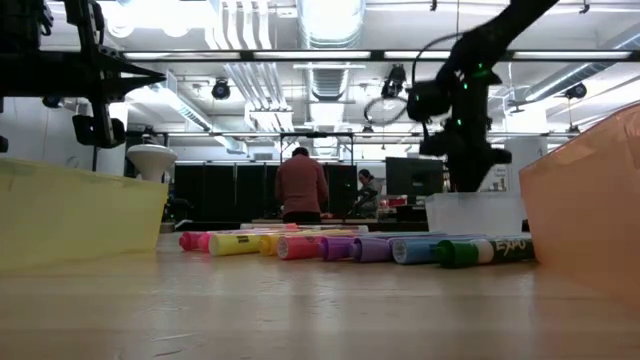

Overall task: Pick & Place Markers
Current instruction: Put the small orange highlighter pen into the transparent bin, then put the right small violet highlighter pen into the transparent bin

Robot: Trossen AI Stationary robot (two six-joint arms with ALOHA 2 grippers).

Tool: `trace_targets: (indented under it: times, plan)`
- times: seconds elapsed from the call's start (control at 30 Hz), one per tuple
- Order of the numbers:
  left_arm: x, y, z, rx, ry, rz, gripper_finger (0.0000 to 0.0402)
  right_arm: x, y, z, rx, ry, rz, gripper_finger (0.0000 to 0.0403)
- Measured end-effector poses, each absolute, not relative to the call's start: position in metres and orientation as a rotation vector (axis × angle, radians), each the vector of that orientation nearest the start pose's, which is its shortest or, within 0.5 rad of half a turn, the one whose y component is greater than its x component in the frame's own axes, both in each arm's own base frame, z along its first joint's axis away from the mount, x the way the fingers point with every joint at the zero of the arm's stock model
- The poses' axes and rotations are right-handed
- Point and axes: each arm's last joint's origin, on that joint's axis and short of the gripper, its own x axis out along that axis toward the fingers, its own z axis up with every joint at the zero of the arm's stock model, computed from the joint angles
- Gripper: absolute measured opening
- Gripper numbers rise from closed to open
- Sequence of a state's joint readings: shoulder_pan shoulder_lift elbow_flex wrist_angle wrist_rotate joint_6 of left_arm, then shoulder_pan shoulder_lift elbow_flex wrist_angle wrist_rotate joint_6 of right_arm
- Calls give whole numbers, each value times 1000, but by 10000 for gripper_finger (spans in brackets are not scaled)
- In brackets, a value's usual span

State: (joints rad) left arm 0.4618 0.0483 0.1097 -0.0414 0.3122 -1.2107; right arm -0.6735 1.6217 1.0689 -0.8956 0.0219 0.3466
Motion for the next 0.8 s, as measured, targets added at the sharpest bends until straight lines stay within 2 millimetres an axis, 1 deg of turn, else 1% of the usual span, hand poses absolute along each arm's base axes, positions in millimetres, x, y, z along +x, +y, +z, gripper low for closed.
trace_targets:
  times: [0.1,0.2,0.3,0.4,0.53,0.63,0.7,0.8]
  plan:
    - [87,33,193,-1204,-107,119,0,220,-181,178,762,1343,-814,34]
    - [87,33,193,-1205,-107,119,0,218,-181,167,778,1386,-812,46]
    - [87,33,193,-1206,-107,119,0,218,-182,162,784,1400,-818,65]
    - [87,33,193,-1206,-107,119,0,220,-183,163,775,1397,-824,88]
    - [87,33,193,-1207,-107,119,0,225,-187,176,759,1342,-824,120]
    - [87,33,193,-1207,-108,119,0,232,-191,194,759,1270,-797,141]
    - [87,33,193,-1207,-108,120,0,241,-191,211,738,1200,-724,150]
    - [87,33,193,-1205,-108,120,0,263,-187,237,647,1080,-549,154]
